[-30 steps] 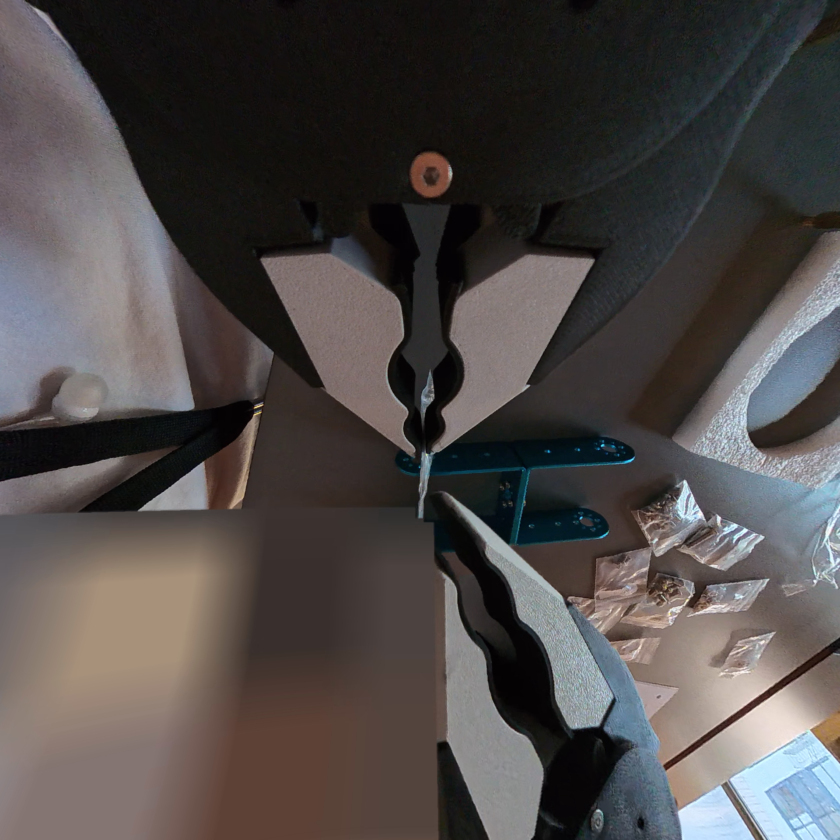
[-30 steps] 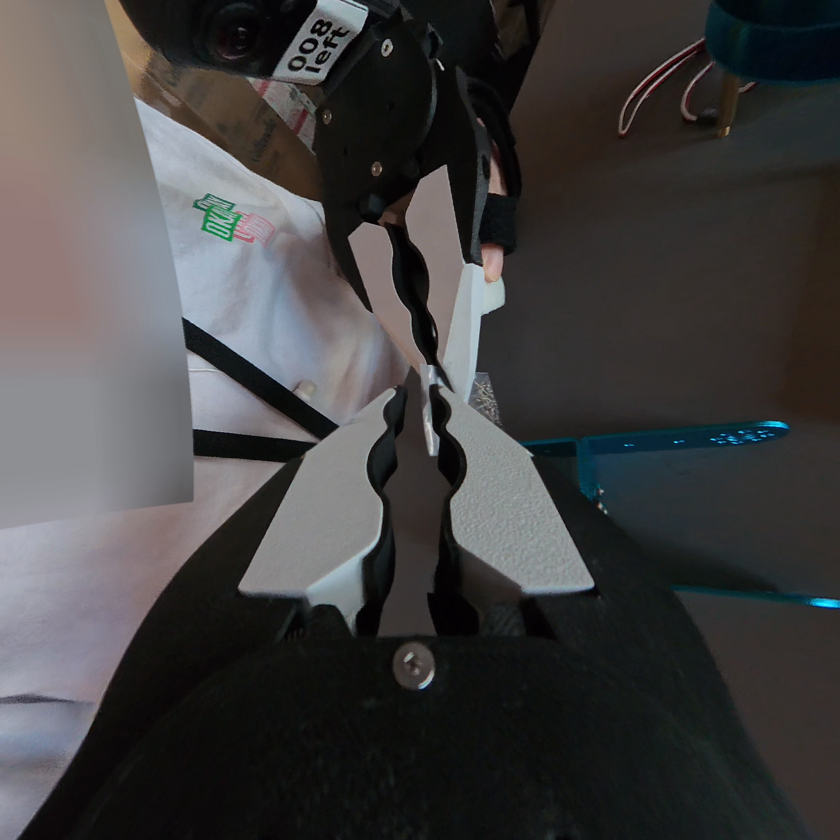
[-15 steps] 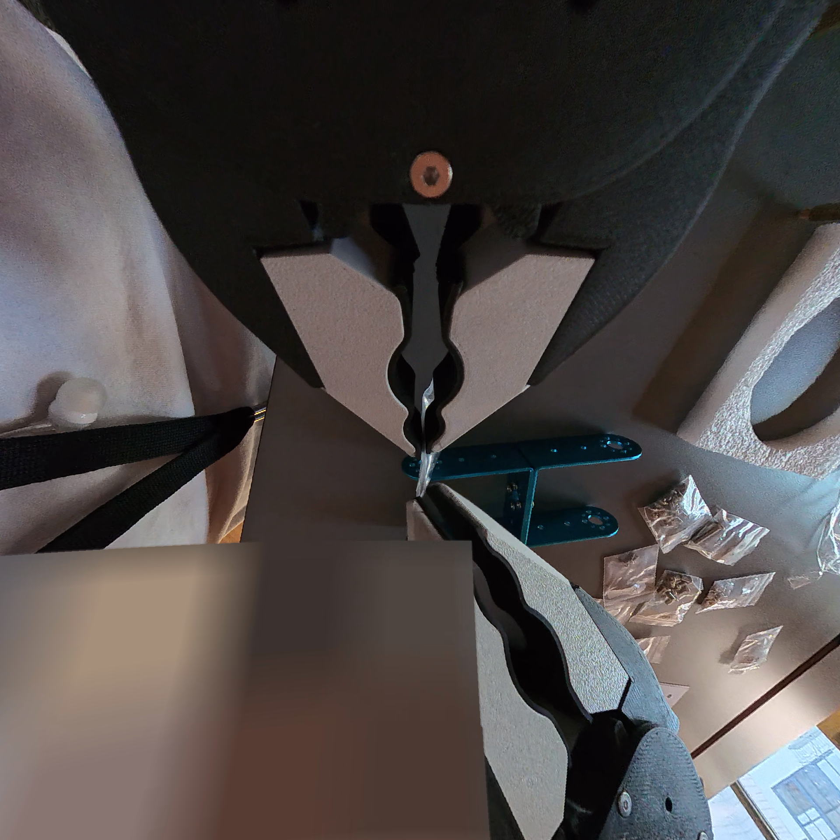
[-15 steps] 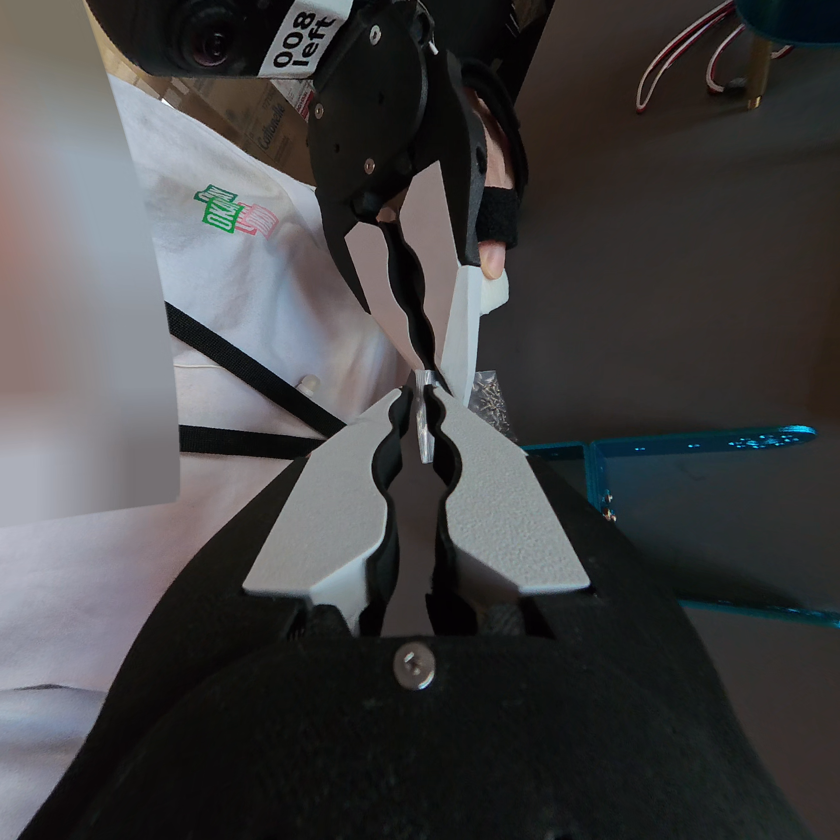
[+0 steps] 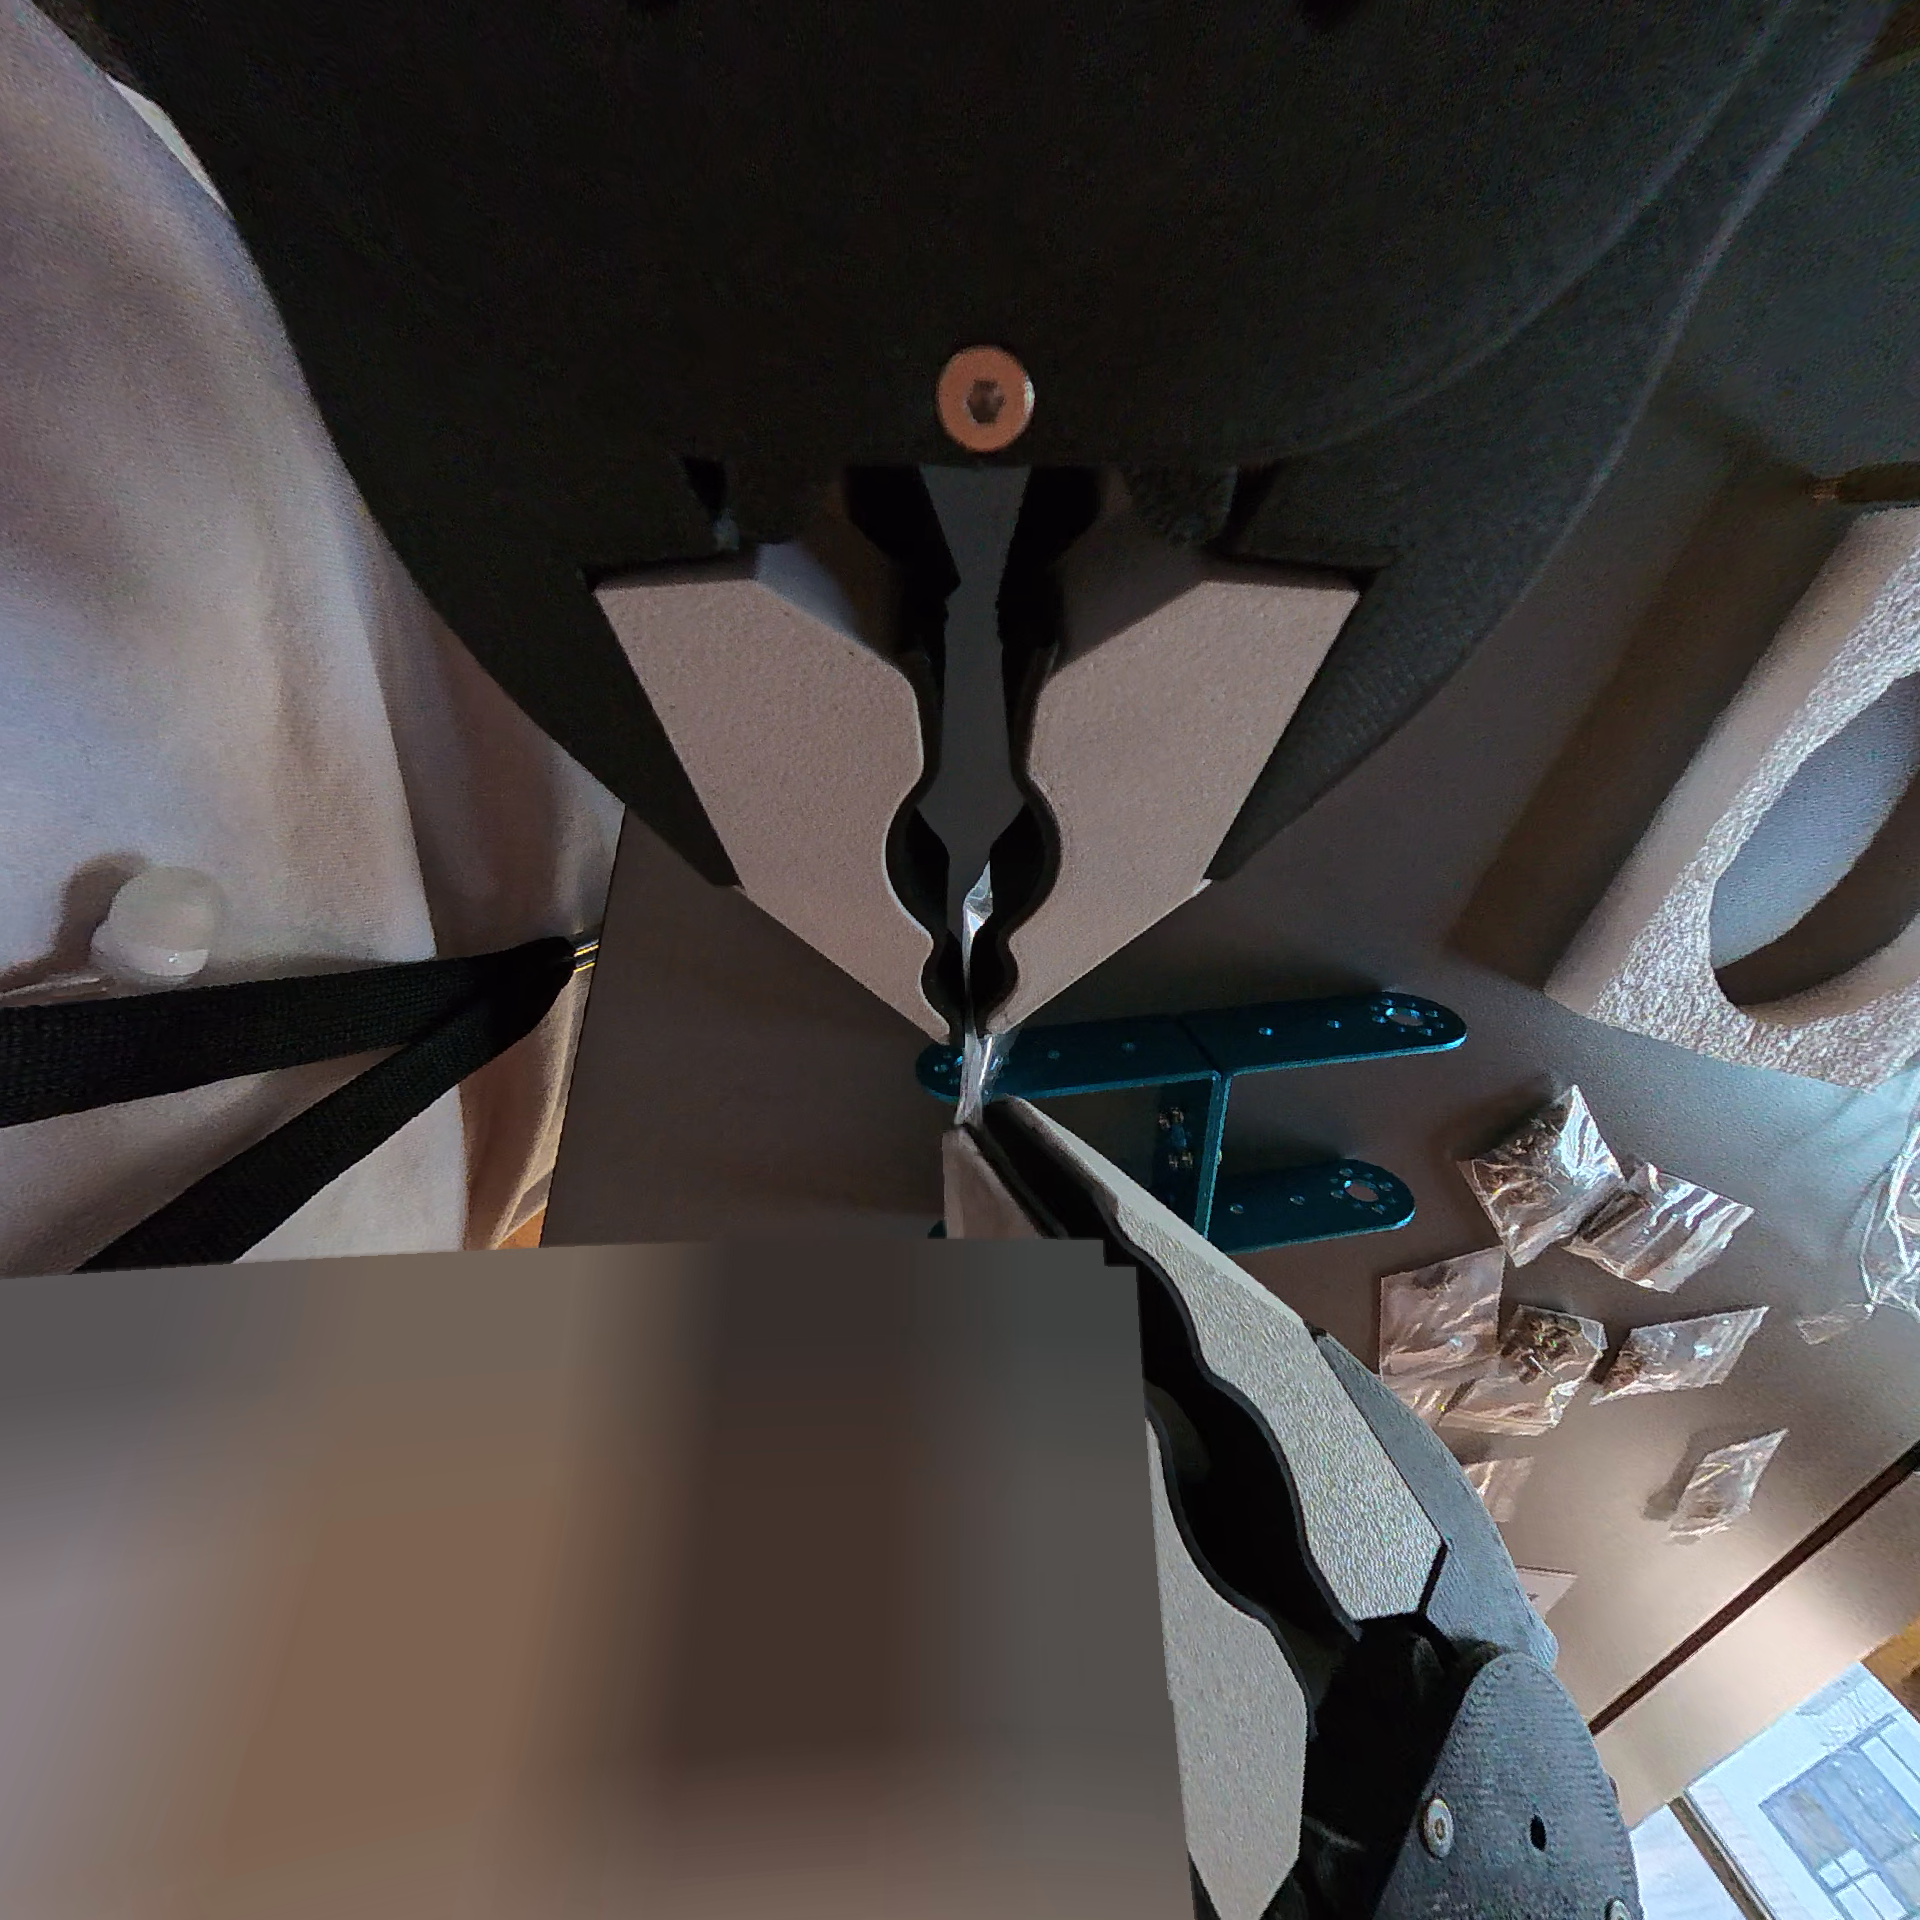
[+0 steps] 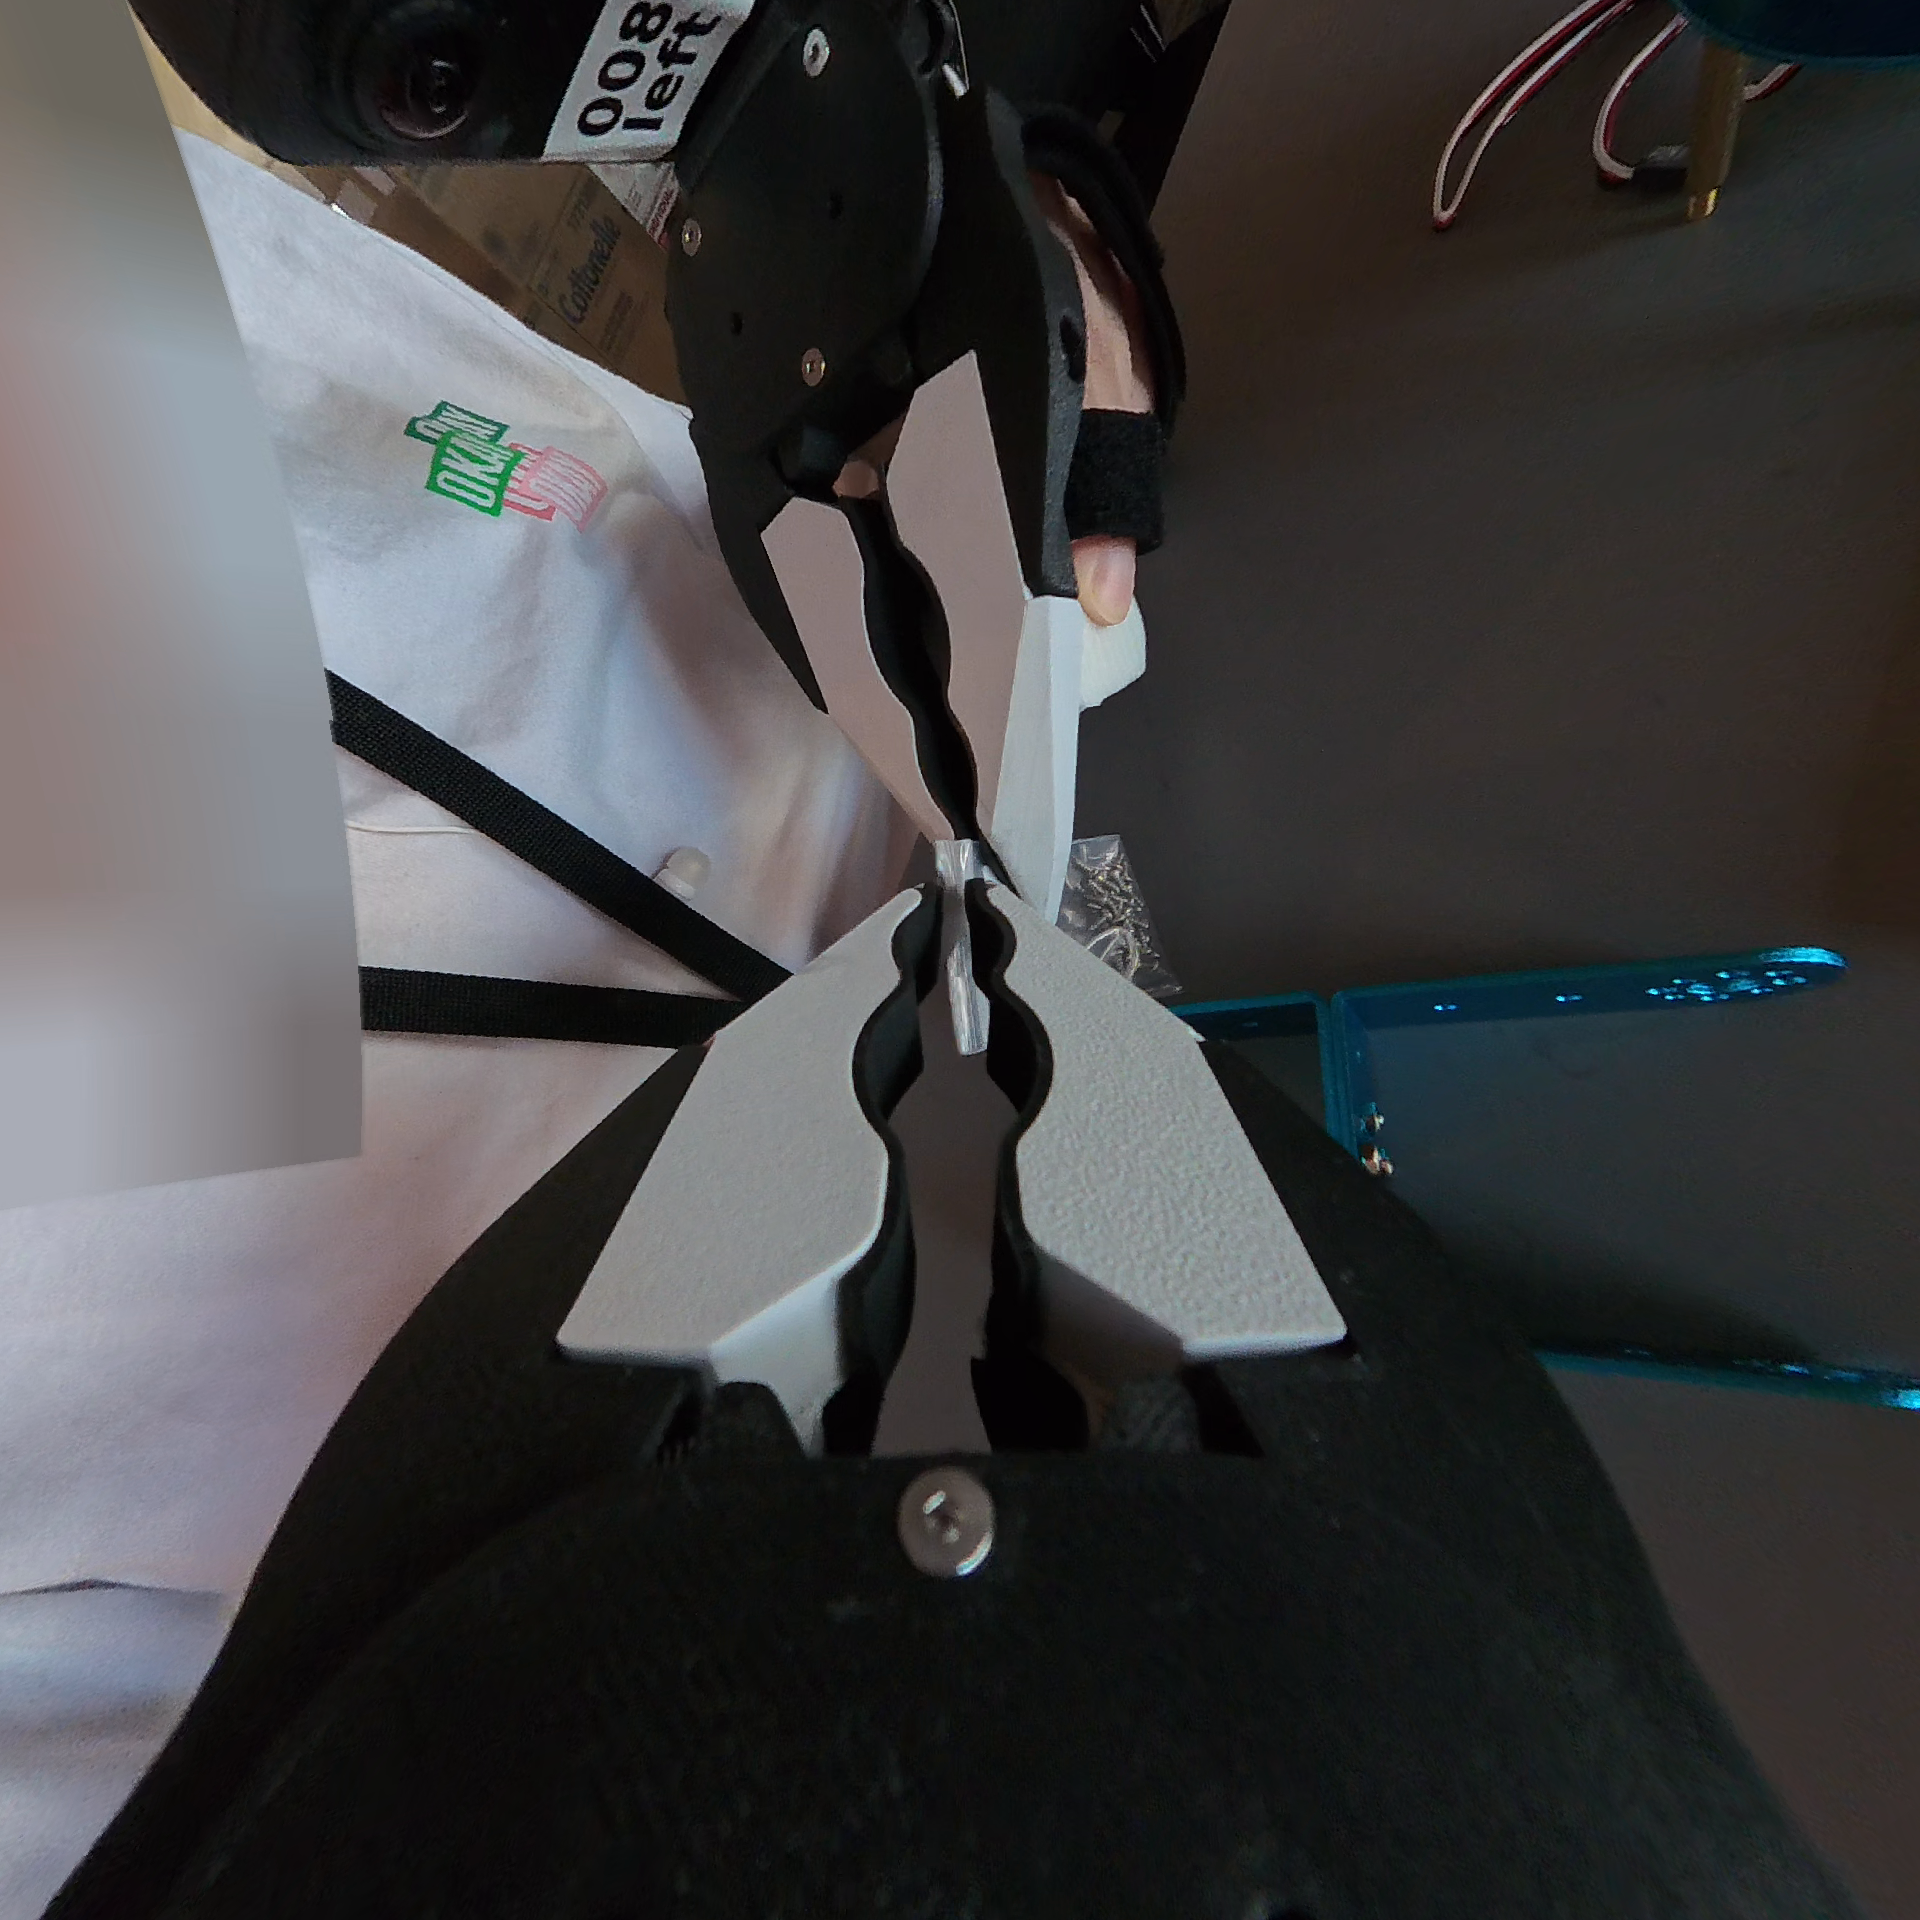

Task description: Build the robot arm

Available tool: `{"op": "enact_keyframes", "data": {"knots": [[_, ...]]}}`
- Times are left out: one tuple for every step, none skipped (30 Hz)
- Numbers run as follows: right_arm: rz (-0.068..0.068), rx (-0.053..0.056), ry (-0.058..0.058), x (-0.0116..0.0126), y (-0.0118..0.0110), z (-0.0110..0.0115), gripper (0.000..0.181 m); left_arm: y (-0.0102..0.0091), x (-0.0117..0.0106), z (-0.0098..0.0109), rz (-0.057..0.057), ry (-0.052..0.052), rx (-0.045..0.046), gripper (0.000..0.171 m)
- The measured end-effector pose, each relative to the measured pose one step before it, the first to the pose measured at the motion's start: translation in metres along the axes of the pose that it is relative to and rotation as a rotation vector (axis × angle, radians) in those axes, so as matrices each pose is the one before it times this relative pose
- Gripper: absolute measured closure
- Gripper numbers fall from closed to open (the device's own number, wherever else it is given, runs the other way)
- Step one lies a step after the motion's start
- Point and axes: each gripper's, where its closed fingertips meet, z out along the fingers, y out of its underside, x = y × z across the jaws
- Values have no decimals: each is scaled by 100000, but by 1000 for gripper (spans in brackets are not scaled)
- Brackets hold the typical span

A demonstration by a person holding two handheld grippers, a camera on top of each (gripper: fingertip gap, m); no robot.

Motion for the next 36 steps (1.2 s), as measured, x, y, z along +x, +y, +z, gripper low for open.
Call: {"op": "enact_keyframes", "data": {"knots": [[303, 357, 479, 105, -20, -61, 177, -2, 13, 6, 293, -148, -4, 171], [370, 390, -45, 32, -41, -63, 177, 2, 14, 7, 287, -77, -29, 171], [305, 480, -427, -17, -33, -65, 179, 5, 33, 2, 298, -2, -52, 171], [390, 276, 33, 67, -7, -45, 179, 4, 23, 3, 282, -86, -46, 171], [521, 68, 457, 137, 34, -39, 180, 10, 10, 17, 295, -132, -64, 171], [483, -116, 207, 103, 49, -15, 180, 9, 11, 0, 286, -167, -84, 171], [279, -411, -211, -1, 102, 17, 180, 9, -10, 9, 152, -182, -85, 171], [116, -614, -303, -44, 127, 16, 179, 15, -14, 10, -79, -100, -85, 171], [-12, -548, -520, -111, 101, 36, 179, 5, -46, 2, -363, -69, -47, 171], [-35, -313, -131, -54, 57, 25, 179, 8, -48, 5, -532, 50, -33, 171], [-56, -117, 269, 13, 17, 5, 179, 5, -30, 3, -430, 161, -14, 171], [43, -120, 171, 5, 20, -14, 179, -16, -17, 8, -51, 67, 53, 171], [35, 7, 26, -10, 7, -17, 179, -5, -14, 14, 225, -85, 58, 171], [179, -274, 234, 40, 70, -23, 179, 6, -9, 14, 202, -81, -58, 171], [252, -415, 628, 107, 88, -10, 179, 10, 11, 23, 124, -14, -166, 171], [142, -331, 1036, 171, 76, -4, 179, 20, 8, 24, 124, 37, -139, 171], [71, -760, 1052, 177, 147, 11, 179, -22, -15, -1, 89, -120, 99, 171], [-29, -1095, 596, 104, 200, 52, 179, -39, -38, -12, -45, -146, 272, 171], [133, -970, -428, -61, 193, 96, 179, -13, -14, -4, -208, 51, 111, 171], [-109, -582, -1022, -184, 107, 90, 179, -1, -4, -1, -217, 166, -11, 171], [-565, 63, 224, -14, -16, 47, 179, 1, -9, -3, -72, -11, 30, 171], [-130, 78, 554, 54, -26, -17, 180, -12, -5, 3, 85, -62, 86, 171], [295, -187, -531, -110, 0, -24, 180, -55, 32, -15, 174, 110, 344, 171], [16, -190, -632, -122, 12, -18, 179, -73, 49, -20, 80, 213, 451, 171], [-72, -67, 33, -23, -5, -27, 179, -19, -2, 4, -93, 22, 79, 171], [-161, 239, -132, -55, -54, -39, 177, 14, -43, 6, -215, -145, -96, 171], [-90, 667, -984, -193, -98, -51, 174, 4, -35, -4, -145, -82, 46, 171], [161, 751, -639, -112, -109, -63, 173, -29, -26, -12, -21, -65, 159, 171], [132, 675, 75, 7, -110, -74, 173, -2, -30, -7, -2, -111, 90, 171], [44, 1013, -374, -43, -162, -74, 173, 4, -11, 10, -85, -5, -66, 171], [198, 876, -1037, -145, -121, -56, 174, 23, -8, 13, -64, 85, -138, 171], [267, 680, -989, -141, -102, -64, 174, 23, -18, 15, 71, -9, -176, 171], [29, 765, -615, -109, -121, -66, 174, 35, -9, 29, 108, 29, -278, 171], [56, 781, 91, -4, -136, -82, 174, 32, 8, 33, 79, 48, -296, 171], [38, 747, 530, 79, -141, -56, 174, 36, 19, 37, 84, 45, -264, 171], [-42, 643, 114, 21, -142, -14, 173, 14, -7, 22, 66, -21, -154, 171]]}}
